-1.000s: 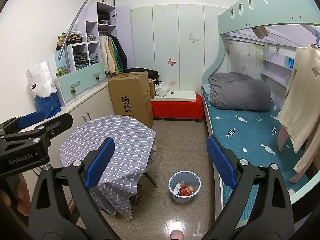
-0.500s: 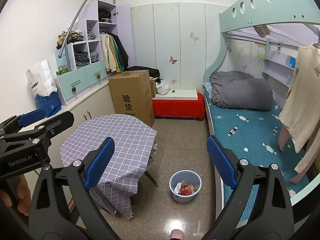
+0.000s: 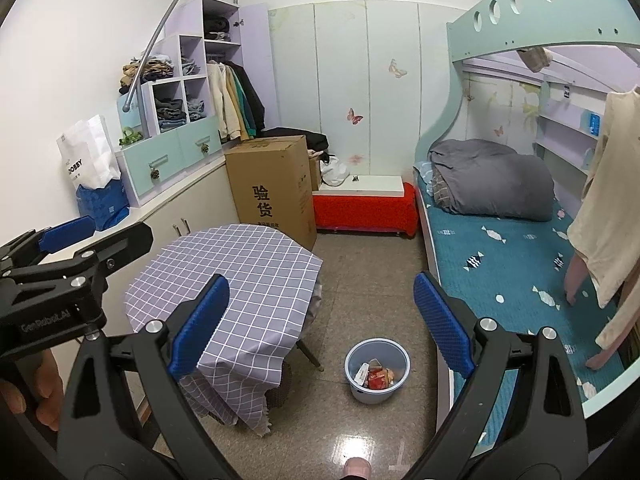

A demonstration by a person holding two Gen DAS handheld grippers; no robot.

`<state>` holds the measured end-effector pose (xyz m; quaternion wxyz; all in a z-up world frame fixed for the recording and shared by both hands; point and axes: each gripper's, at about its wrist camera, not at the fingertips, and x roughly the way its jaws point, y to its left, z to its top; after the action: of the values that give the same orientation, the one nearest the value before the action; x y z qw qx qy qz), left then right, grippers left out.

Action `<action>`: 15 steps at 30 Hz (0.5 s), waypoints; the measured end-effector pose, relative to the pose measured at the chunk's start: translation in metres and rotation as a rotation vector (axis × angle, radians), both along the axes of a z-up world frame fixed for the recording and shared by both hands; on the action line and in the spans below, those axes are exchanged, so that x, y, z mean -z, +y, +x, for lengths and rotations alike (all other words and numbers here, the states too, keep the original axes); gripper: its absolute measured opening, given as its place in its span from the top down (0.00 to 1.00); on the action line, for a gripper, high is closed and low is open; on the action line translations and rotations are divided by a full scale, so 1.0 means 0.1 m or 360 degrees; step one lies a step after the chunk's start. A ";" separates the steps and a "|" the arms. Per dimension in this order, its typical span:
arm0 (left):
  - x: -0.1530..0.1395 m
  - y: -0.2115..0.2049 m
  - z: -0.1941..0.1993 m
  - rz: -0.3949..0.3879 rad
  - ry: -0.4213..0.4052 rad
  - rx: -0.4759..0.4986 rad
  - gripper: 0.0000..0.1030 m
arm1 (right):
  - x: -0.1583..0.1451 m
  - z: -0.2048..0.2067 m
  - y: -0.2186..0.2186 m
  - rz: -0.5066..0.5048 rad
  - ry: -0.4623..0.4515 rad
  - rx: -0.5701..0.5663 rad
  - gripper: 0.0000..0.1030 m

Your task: Collect trash

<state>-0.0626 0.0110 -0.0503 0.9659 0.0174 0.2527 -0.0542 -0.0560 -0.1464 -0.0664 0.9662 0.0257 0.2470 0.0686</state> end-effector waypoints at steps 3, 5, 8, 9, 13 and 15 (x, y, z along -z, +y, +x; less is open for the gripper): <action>0.00 0.01 0.00 -0.0007 0.0002 -0.0005 0.13 | 0.00 0.01 0.02 -0.0007 -0.0003 -0.0013 0.11; 0.00 0.02 0.01 -0.0005 0.0004 -0.0007 0.13 | 0.00 0.01 0.03 -0.0008 0.0000 -0.0018 0.11; 0.00 0.03 0.01 -0.0010 0.0005 -0.0007 0.13 | 0.01 0.03 0.04 -0.0009 0.0003 -0.0018 0.11; 0.00 0.03 0.01 -0.0007 0.0006 -0.0007 0.13 | 0.01 0.03 0.04 -0.0009 0.0007 -0.0019 0.11; 0.00 0.05 0.02 -0.0007 0.0005 -0.0009 0.13 | 0.01 0.03 0.04 -0.0010 0.0007 -0.0019 0.11; 0.00 0.06 0.03 -0.0007 0.0003 -0.0013 0.13 | 0.01 0.03 0.04 -0.0010 0.0006 -0.0022 0.11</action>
<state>-0.0600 0.0170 -0.0504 0.9658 0.0142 0.2537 -0.0509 -0.0533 -0.1424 -0.0677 0.9653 0.0211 0.2493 0.0744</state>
